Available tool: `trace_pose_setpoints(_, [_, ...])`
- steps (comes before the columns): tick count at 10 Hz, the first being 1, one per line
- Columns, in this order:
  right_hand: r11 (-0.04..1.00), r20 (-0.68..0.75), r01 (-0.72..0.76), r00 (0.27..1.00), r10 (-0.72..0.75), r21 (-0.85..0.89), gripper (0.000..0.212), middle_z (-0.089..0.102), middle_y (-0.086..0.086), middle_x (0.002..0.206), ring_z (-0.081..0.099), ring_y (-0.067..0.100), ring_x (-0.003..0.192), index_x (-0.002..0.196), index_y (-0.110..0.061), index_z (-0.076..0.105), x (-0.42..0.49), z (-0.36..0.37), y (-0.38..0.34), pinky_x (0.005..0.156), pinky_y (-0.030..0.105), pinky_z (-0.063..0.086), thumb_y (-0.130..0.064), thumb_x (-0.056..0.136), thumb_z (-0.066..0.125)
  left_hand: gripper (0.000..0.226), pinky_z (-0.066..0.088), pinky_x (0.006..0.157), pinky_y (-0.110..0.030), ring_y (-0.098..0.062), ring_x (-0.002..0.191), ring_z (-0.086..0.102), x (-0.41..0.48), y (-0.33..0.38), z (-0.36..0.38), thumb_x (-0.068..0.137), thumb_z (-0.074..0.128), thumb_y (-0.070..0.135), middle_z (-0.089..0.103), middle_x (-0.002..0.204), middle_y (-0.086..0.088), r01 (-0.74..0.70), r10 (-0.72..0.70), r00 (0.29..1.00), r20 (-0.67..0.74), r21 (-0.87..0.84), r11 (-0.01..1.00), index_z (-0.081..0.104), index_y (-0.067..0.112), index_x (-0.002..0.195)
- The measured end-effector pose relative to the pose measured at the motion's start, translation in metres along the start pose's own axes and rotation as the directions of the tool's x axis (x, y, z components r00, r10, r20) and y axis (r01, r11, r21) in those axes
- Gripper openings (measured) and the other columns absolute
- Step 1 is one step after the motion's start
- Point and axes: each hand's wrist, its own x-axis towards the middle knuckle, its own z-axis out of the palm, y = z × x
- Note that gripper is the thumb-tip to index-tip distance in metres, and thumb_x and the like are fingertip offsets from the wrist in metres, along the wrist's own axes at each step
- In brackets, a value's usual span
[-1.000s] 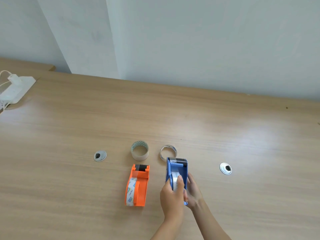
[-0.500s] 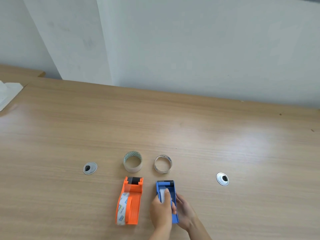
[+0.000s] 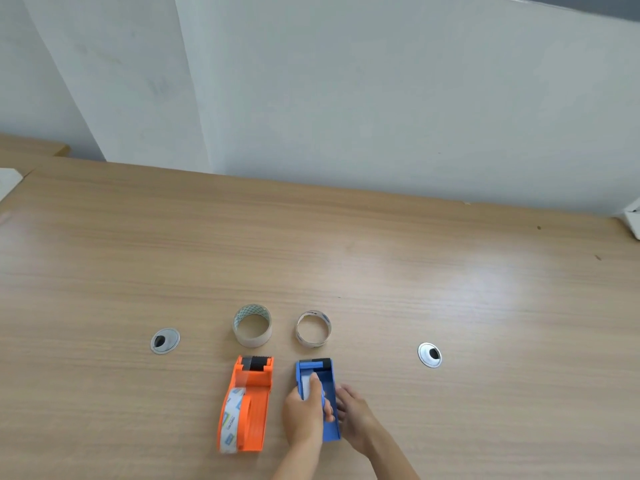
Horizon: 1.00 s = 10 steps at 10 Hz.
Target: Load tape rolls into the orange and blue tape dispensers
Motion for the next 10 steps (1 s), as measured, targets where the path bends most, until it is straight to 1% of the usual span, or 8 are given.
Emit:
trace_pose_setpoints(2, [0.871,-0.076,0.071,0.99,-0.123,-0.486,0.016,0.06,0.01,0.071,0.055,0.02,0.062,0.085,-0.012,0.047,0.0,-0.011,0.011,0.05,0.023,0.043,-0.026,0.093,0.05,0.045,0.044,0.055,-0.025,-0.018,0.041,0.054,-0.003,-0.008,-0.003,0.097,0.048,0.029,0.054,0.036,-0.002,-0.022,0.018,0.998,0.067,0.057,0.998,0.052,0.005,0.058])
trace_pose_setpoints(3, [0.779,-0.105,0.116,0.968,-0.227,-0.616,0.019,0.061,0.008,0.063,0.054,0.021,0.053,0.077,-0.011,0.047,0.0,-0.012,0.022,0.049,0.026,0.044,-0.02,0.092,0.052,0.044,0.045,0.05,-0.014,-0.017,0.042,0.055,-0.005,-0.015,-0.009,0.098,0.047,0.029,0.056,0.04,-0.007,-0.03,0.025,0.992,0.121,0.041,0.999,0.05,0.003,0.062])
trace_pose_setpoints(4, [0.756,-0.108,0.149,0.954,-0.279,-0.637,0.021,0.063,0.006,0.063,0.05,0.018,0.05,0.074,-0.012,0.046,-0.002,-0.009,0.034,0.053,0.027,0.041,-0.023,0.09,0.054,0.054,0.047,0.058,-0.021,-0.02,0.054,0.062,-0.003,-0.02,-0.012,0.085,0.043,0.054,0.063,0.053,-0.016,-0.02,0.007,0.99,0.144,0.085,0.996,0.053,0.006,0.063])
trace_pose_setpoints(5, [0.752,-0.123,0.155,0.946,-0.3,-0.641,0.02,0.062,0.003,0.067,0.051,0.017,0.055,0.074,-0.015,0.047,-0.006,-0.008,0.045,0.057,0.028,0.042,-0.025,0.09,0.054,0.06,0.047,0.064,-0.026,-0.026,0.073,0.067,0.0,-0.025,-0.014,0.082,0.043,0.06,0.072,0.075,-0.02,-0.016,-0.005,0.991,0.133,0.16,0.987,0.061,0.004,0.07])
trace_pose_setpoints(7, [0.711,-0.091,0.235,0.917,-0.388,-0.663,0.011,0.061,0.0,0.069,0.056,0.014,0.06,0.083,-0.015,0.058,-0.043,-0.013,0.042,0.065,0.026,0.049,-0.02,0.092,0.053,0.041,0.038,0.061,-0.031,-0.021,0.075,0.053,-0.01,-0.013,-0.02,0.095,0.041,0.049,0.056,0.082,-0.004,-0.04,0.012,0.997,0.08,0.36,0.932,0.048,0.008,0.095])
trace_pose_setpoints(8, [0.72,-0.083,0.334,0.875,-0.477,-0.608,0.015,0.064,0.003,0.07,0.058,0.013,0.057,0.081,-0.017,0.063,-0.09,-0.028,0.03,0.058,0.014,0.047,-0.01,0.092,0.055,0.043,0.042,0.061,-0.032,-0.022,0.077,0.054,-0.019,-0.01,-0.025,0.094,0.042,0.05,0.056,0.089,-0.006,-0.094,0.06,0.994,0.087,0.465,0.881,0.043,0.008,0.102])
trace_pose_setpoints(9, [0.687,-0.092,0.444,0.799,-0.594,-0.576,0.033,0.069,0.008,0.066,0.063,0.014,0.055,0.072,-0.024,0.069,-0.165,-0.051,0.006,0.061,0.015,0.049,0.0,0.09,0.056,0.045,0.047,0.084,-0.036,-0.027,0.102,0.057,-0.031,-0.005,-0.034,0.095,0.044,0.046,0.056,0.113,-0.012,-0.172,0.143,0.985,0.096,0.597,0.783,0.045,0.004,0.111])
trace_pose_setpoints(10, [0.533,-0.148,0.614,0.565,-0.812,-0.582,0.03,0.071,0.007,0.068,0.068,0.016,0.063,0.077,-0.027,0.071,-0.269,-0.066,-0.041,0.072,0.024,0.053,-0.004,0.09,0.057,0.048,0.047,0.091,-0.035,-0.025,0.114,0.052,-0.053,0.015,-0.043,0.095,0.04,0.049,0.052,0.123,-0.01,-0.265,0.256,0.959,0.121,0.698,0.665,0.046,0.006,0.116])
